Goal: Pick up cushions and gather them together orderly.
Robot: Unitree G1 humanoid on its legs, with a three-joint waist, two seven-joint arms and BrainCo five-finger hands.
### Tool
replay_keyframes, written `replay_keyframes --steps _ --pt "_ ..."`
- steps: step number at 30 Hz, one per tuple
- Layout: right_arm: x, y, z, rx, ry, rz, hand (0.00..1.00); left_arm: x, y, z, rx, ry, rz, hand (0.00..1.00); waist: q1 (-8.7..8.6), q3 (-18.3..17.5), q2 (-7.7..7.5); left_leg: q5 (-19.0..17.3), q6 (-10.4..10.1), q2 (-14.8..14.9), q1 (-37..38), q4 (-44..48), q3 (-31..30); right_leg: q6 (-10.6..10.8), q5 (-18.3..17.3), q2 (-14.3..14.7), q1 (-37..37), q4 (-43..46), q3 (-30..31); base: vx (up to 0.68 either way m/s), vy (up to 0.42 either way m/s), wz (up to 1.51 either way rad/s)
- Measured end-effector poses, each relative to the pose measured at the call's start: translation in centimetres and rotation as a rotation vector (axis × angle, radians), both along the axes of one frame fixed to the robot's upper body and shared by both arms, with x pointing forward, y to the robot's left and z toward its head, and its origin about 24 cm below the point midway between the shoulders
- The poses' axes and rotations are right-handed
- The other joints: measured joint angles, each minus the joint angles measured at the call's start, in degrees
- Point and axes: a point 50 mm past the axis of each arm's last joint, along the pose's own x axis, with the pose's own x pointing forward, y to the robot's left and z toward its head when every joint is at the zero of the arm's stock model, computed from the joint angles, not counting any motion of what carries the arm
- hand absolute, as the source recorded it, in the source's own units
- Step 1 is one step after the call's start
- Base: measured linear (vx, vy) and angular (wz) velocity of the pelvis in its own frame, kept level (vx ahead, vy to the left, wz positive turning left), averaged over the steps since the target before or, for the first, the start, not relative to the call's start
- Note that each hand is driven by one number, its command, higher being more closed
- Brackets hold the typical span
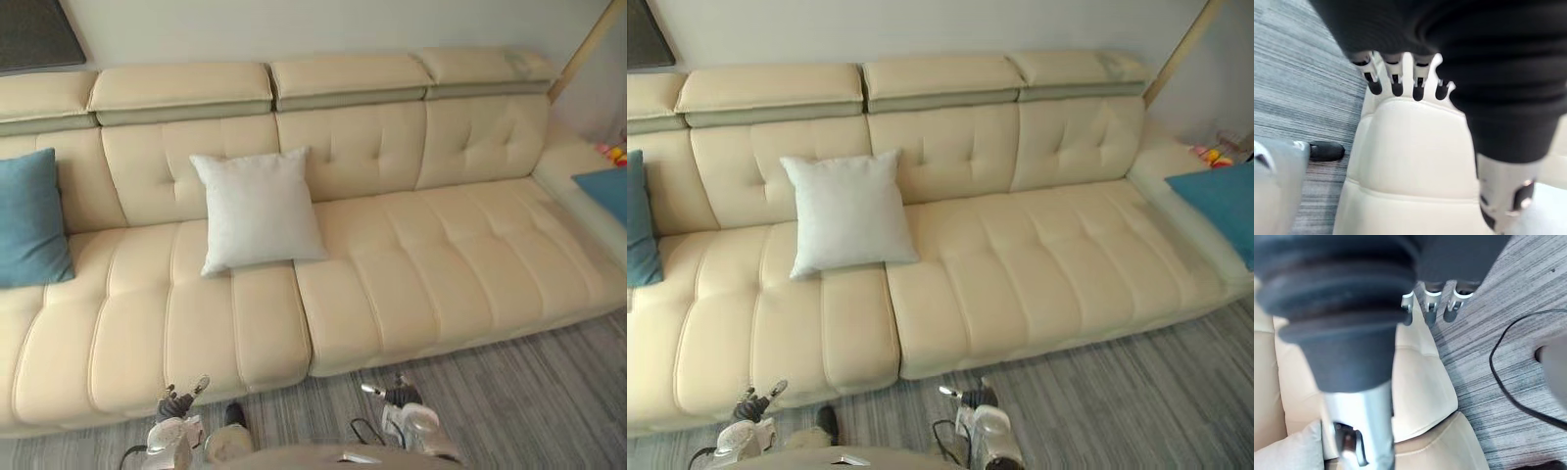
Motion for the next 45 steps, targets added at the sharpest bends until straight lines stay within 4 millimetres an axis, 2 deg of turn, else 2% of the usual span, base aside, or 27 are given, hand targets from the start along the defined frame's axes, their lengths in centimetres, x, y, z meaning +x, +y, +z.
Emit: replay_keyframes --steps 2,3,4,6,8,9,10,12,13,14,15,17,19,21,24,27,28,30,31,33,35,37,38,40,41,43,45 --pt "0.7 -1.1 0.5 -0.033 -0.015 0.003 0.0 -0.1 -1.3 -0.4 -0.029 0.017 -0.02 0.0 -0.47 1.2 1.67 2.1 -0.1 0.1 -0.9 -1.1 -1.4 0.0 0.1 0.8 2.0 -5.5 -0.4 -0.27 -0.082 0.1" --pt "0.5 -1.4 0.4 -0.04 -0.008 0.001 0.0 -0.2 -1.5 -0.5 -0.035 0.024 -0.026 0.0 -0.65 1.4 1.87 2.4 -0.2 0.1 -0.8 -1.4 -1.8 -0.1 0.3 0.8 2.1 -5.6 -0.7 -0.28 -0.018 0.21" --pt "-0.2 -1.9 0.2 -0.051 0.009 -0.007 0.0 -0.3 -2.0 -0.6 -0.042 0.032 -0.047 0.0 -0.81 1.9 3.07 3.0 -1.0 0.0 0.3 -3.2 -2.8 -0.1 0.5 1.3 2.7 -5.8 -1.4 -0.22 0.0 0.15" --pt "-0.6 -2.1 0.1 -0.054 0.028 -0.012 0.0 -0.5 -2.1 -0.6 -0.04 0.039 -0.057 0.0 -0.84 2.0 3.45 3.5 -1.7 -0.1 1.3 -5.6 -3.0 -0.4 1.0 1.6 2.4 -5.6 -1.5 -0.26 0.02 0.09" --pt "-0.8 -1.5 -0.2 -0.029 0.038 -0.033 0.0 -0.4 -2.0 -0.6 -0.034 0.042 -0.075 0.0 -1.14 2.6 2.05 -1.5 -6.7 -0.8 0.4 -5.3 -4.2 -1.9 1.8 1.1 1.6 -6.0 -1.8 -0.23 0.048 0.1" --pt "-1.1 -1.3 -0.4 -0.021 0.046 -0.038 0.0 -0.1 -1.9 -0.5 -0.03 0.033 -0.078 0.0 -1.01 3.0 0.53 -2.0 -5.6 -1.1 -0.4 -3.7 -4.2 -2.1 2.2 -0.2 1.0 -6.1 -1.8 -0.2 0.079 -0.23" --pt "-1.5 -1.1 -0.7 0.009 0.061 -0.089 0.0 0.2 -1.7 -0.4 -0.036 0.021 -0.055 0.0 -0.92 3.1 -1.24 -5.5 1.1 -3.1 -4.2 16.4 -6.0 -1.1 3.5 -2.9 -0.8 -5.5 -1.2 -0.2 0.082 -0.34" --pt "-1.9 -1.3 -0.8 0.007 0.068 -0.103 0.0 -0.1 -1.7 -0.5 -0.035 0.031 -0.058 0.0 -1.2 2.9 -0.85 -12.6 1.4 -3.6 -3.1 24.1 -6.1 -0.6 4.1 -3.2 -0.7 -5.8 0.2 -0.17 0.093 -0.48" --pt "-2.5 -1.7 -0.9 0.003 0.074 -0.121 0.0 -0.7 -2.0 -0.7 -0.041 0.05 -0.058 0.0 -1.62 2.7 1.08 -19.3 -0.7 -3.4 0.7 23.7 -8.3 -0.7 4.6 -1.7 -0.9 -6.6 2.8 -0.18 0.252 -0.84" --pt "-3.0 -1.7 -1.1 0.009 0.09 -0.138 0.0 -1.1 -2.0 -0.9 -0.048 0.063 -0.038 0.0 -1.51 2.5 1.97 -23.1 -0.1 -4.1 2.5 20.7 -10.1 -0.3 5.4 -0.6 -2.1 -6.7 5.7 -0.14 0.233 -0.99" --pt "-3.4 -1.5 -1.3 0.019 0.101 -0.145 0.0 -1.3 -1.8 -1.0 -0.05 0.068 -0.023 0.0 -1.28 2.4 1.51 -23.1 -0.7 -4.6 3.2 19.7 -9.3 -0.5 5.7 -0.5 -2.6 -7.0 7.5 -0.15 0.223 -1.16" --pt "-4.8 0.2 -2.2 0.07 0.163 -0.149 0.0 -2.2 -0.9 -1.0 -0.035 0.083 0.01 0.0 -1.92 0.8 -0.91 -22.9 -0.9 -6.9 4.1 15.1 -6.9 -1.5 10.1 -0.9 -5.2 -9.5 11.2 -0.11 0.118 -1.1" --pt "-4.8 0.3 -2.3 0.071 0.165 -0.15 0.0 -2.3 -0.9 -1.1 -0.032 0.089 0.01 0.0 -2.44 0.7 -1.04 -23.1 -0.2 -7.1 4.9 13.6 -5.0 -2.7 12.0 -0.6 -5.6 -10.1 11.3 -0.07 0.096 -0.81" --pt "-4.9 0.2 -2.3 0.07 0.166 -0.153 0.0 -2.5 -1.2 -1.3 -0.037 0.109 -0.001 0.0 -3.27 0.6 -0.61 -23.1 0.2 -7.7 6.5 11.0 -3.2 -3.6 13.1 0.0 -6.1 -11.2 12.9 0.0 0.062 -0.75" --pt "-4.7 0.1 -2.2 0.068 0.155 -0.162 0.0 -2.6 -1.5 -1.4 -0.044 0.113 -0.002 0.0 -2.95 0.1 -0.01 -22.8 0.5 -7.7 7.4 9.9 -2.6 -2.9 14.3 2.1 -8.0 -11.2 16.3 0.07 0.019 -0.93" --pt "-4.3 -0.3 -1.8 0.056 0.125 -0.165 0.0 -2.4 -2.0 -1.5 -0.05 0.119 -0.019 0.0 -2.98 0.4 1.21 -22.4 1.6 -6.0 9.3 9.8 1.7 -2.6 16.2 5.2 -9.8 -11.2 18.6 0.12 -0.014 -1.12" --pt "-3.6 -0.4 -1.5 0.048 0.102 -0.154 0.0 -2.3 -2.6 -1.6 -0.063 0.125 -0.024 0.0 -2.95 0.7 2.37 -22.2 1.8 -4.6 10.4 9.1 4.5 -4.2 18.9 7.1 -11.1 -11.2 17.2 0.14 -0.034 -1.49" --pt "-3.0 -0.4 -1.2 0.038 0.073 -0.152 0.0 -2.3 -3.0 -1.7 -0.069 0.13 -0.031 0.0 -3.0 1.1 3.02 -21.7 2.2 -3.2 12.3 7.9 8.9 -6.3 20.8 8.6 -12.3 -11.2 10.4 0.1 -0.075 -1.57" --pt "-2.8 -0.4 -1.1 0.035 0.065 -0.155 0.0 -2.1 -3.4 -1.7 -0.079 0.125 -0.038 0.0 -3.33 1.5 3.62 -21.7 2.1 -2.9 13.9 7.1 12.8 -10.4 17.0 7.5 -12.6 -10.3 0.4 0.08 -0.126 -1.31" --pt "-3.0 -1.2 -0.9 0.014 0.063 -0.165 0.0 -1.7 -4.1 -1.7 -0.088 0.116 -0.063 0.0 -3.74 2.1 4.31 -21.3 1.5 -2.9 17.2 5.5 16.6 -10.9 11.9 4.5 -12.6 -6.3 -12.0 0.06 -0.088 -1.0" --pt "-3.5 -1.7 -1.0 -0.002 0.073 -0.171 0.0 -2.1 -4.2 -1.8 -0.086 0.132 -0.093 0.0 -4.01 2.2 5.03 -21.0 0.7 -3.0 19.8 4.1 19.8 -10.6 9.9 1.6 -12.5 -2.6 -22.1 0.11 -0.11 -1.16" --pt "-3.6 -1.9 -1.0 -0.006 0.075 -0.171 0.0 -2.1 -4.3 -1.8 -0.085 0.133 -0.101 0.0 -4.01 2.2 5.26 -20.7 0.2 -3.0 20.4 3.2 19.6 -10.5 9.2 1.8 -12.8 -2.1 -22.5 0.13 -0.155 -0.82" --pt "-3.5 -2.2 -0.9 -0.01 0.074 -0.179 0.0 -1.8 -4.5 -1.8 -0.09 0.129 -0.124 0.0 -4.16 2.5 5.46 -20.4 -0.4 -2.3 20.9 2.6 19.3 -10.3 8.5 3.7 -13.7 -1.7 -19.9 0.15 -0.198 -0.67" --pt "-3.5 -2.3 -1.0 -0.008 0.078 -0.19 0.0 -1.9 -4.6 -1.9 -0.093 0.136 -0.133 0.0 -4.16 2.6 5.49 -19.9 -1.2 -1.7 21.2 3.3 19.1 -10.0 8.0 4.7 -13.6 -1.7 -19.0 0.14 -0.19 -0.57" --pt "-4.0 -2.5 -1.2 -0.004 0.092 -0.211 0.0 -1.8 -4.5 -1.8 -0.084 0.137 -0.146 0.0 -4.16 2.6 5.33 -20.2 -2.3 1.3 19.5 12.3 18.9 -10.3 6.3 5.7 -12.7 -1.6 -17.8 0.1 -0.146 -0.51" --pt "-4.1 -2.5 -1.2 0.0 0.096 -0.22 0.0 -1.6 -4.5 -1.8 -0.082 0.133 -0.148 0.0 -4.2 2.8 5.29 -20.3 -2.5 3.7 17.6 20.9 18.2 -10.2 6.3 6.4 -11.5 -1.9 -16.4 0.16 -0.142 -0.51" --pt "-4.1 -2.4 -1.2 -0.006 0.098 -0.203 0.0 -1.6 -4.6 -1.6 -0.083 0.119 -0.142 0.0 -3.18 3.1 5.7 -19.8 -0.9 7.7 10.7 39.5 11.0 -11.6 5.9 8.9 -9.1 -2.5 -11.5 0.18 -0.071 -1.06"
